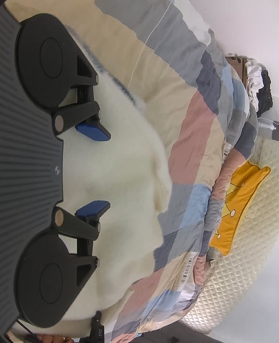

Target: Fold large clothes

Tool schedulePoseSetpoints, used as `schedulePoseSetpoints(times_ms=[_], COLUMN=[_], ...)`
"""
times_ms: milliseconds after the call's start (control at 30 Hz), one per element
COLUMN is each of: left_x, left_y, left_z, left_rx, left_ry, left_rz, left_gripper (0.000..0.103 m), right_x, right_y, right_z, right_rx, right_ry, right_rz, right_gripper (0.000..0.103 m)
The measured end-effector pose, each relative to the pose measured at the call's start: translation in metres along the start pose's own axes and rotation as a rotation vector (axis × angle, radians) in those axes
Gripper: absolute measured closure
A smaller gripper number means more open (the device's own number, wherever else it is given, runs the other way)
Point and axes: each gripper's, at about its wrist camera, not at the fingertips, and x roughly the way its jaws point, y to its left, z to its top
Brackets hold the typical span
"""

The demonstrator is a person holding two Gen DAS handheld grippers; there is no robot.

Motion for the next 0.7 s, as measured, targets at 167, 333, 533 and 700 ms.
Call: schedulePoseSetpoints(times_ms=[167, 333, 533, 700], left_x=[-0.013, -0.034, -0.056, -0.08], left_y=[-0.001, -0.005, -0.011, -0.015], left_z=[-0.005, -0.01, -0.019, -0.031], left_rx=[0.005, -0.006, -0.019, -0.05], left_ry=[-0.006, -0.021, -0.036, -0.039], left_rz=[0.003, -0.021, -0.039, -0.071], left_gripper=[0.036, 0.036, 0.036, 0.036], right_x=[-0.032, -0.076, -0.139, -0.174], right_y=[-0.005, -0.006, 0.007, 0.023], right_z=[-0.009, -0.022, -0.037, -0.069], right_rx=[0.058, 0.081, 0.022, 0.059], right_ry=[-0.036, -0.085, -0.235, -0.192], right_rz=[0.032, 0.071, 0.131, 0.289], right_gripper=[0.073, 0.069, 0.048, 0.048])
